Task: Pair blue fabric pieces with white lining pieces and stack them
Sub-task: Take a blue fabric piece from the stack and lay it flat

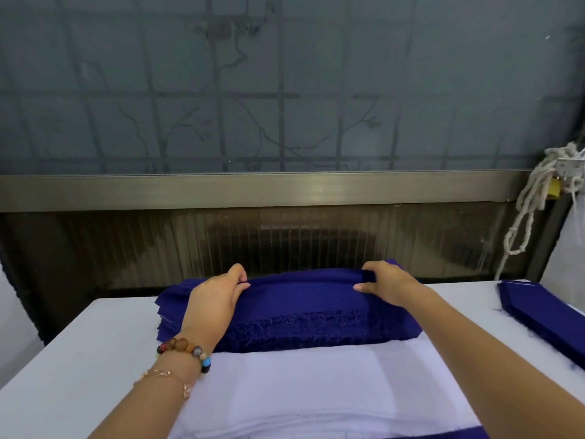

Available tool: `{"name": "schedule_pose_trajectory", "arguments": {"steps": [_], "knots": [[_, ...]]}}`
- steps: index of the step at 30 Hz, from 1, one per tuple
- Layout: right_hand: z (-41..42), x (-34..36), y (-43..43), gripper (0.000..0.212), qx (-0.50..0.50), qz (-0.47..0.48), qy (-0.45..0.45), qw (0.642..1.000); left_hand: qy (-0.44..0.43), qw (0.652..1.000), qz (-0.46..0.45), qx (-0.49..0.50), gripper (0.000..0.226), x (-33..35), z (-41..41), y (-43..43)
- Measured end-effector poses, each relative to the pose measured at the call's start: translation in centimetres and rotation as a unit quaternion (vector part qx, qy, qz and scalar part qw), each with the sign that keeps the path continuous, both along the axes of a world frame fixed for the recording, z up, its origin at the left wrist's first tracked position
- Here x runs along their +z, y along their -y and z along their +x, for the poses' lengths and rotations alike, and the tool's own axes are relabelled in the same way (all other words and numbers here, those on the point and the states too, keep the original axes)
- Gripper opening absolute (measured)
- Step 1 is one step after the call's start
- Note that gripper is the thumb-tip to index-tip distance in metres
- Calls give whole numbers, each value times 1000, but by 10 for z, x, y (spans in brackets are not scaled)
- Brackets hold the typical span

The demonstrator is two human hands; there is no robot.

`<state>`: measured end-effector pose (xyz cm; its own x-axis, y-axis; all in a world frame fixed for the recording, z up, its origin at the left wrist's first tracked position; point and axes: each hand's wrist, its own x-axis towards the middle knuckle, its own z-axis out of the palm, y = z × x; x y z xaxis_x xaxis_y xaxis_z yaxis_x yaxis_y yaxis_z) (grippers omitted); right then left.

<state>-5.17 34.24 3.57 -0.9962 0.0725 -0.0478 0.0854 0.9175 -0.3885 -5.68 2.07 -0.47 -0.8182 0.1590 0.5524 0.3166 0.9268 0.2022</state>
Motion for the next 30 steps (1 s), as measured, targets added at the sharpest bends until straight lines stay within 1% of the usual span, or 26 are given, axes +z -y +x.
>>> {"name": "schedule_pose_trajectory", "arguments": {"steps": [3, 6, 7, 9, 10, 11, 13, 16, 18, 20, 22, 25, 28, 30], "knots": [[2, -5, -32, 48, -50, -14, -3, 999, 17, 1000, -5, -17, 7, 4, 1, 1], [6, -10, -50, 60, -104, -22, -10, 994, 29, 998, -22, -51, 17, 10, 2, 10], [7, -11, -54, 61, -117, -22, -11, 993, 31, 998, -34, -52, 20, 13, 2, 16], [9, -12, -60, 49, -137, -23, -10, 990, 53, 997, -47, -30, 25, 17, 2, 29], [10, -13, -61, 43, -144, -22, -15, 989, 71, 997, -37, -9, 28, 18, 3, 36], [11, -14, -61, 40, -151, -19, -23, 988, 94, 995, -9, 13, 30, 18, 5, 43], [14, -15, -57, 38, -156, -7, -50, 986, 145, 985, 80, 43, 30, 18, 7, 55], [19, -16, -47, 27, -139, 17, -94, 986, 176, 963, 203, 39, 22, 15, 8, 70], [19, -16, -41, 19, -118, -28, -112, 986, 177, 936, 301, 36, 18, 13, 10, 77], [18, -16, -35, 16, -98, -84, -118, 985, 178, 902, 390, 51, 17, 9, 12, 81], [15, -15, -27, 15, -106, -108, -133, 979, 172, 881, 436, 72, 16, 6, 12, 81], [10, -15, -21, 15, -153, -155, -170, 961, 154, 871, 461, 68, 14, 3, 12, 77], [6, -24, -26, 10, -191, -223, -195, 936, 142, 861, 486, 54, 12, -1, 13, 76], [5, -30, -33, 7, -218, -295, -197, 909, 145, 848, 506, 57, 14, -2, 13, 75]]}}
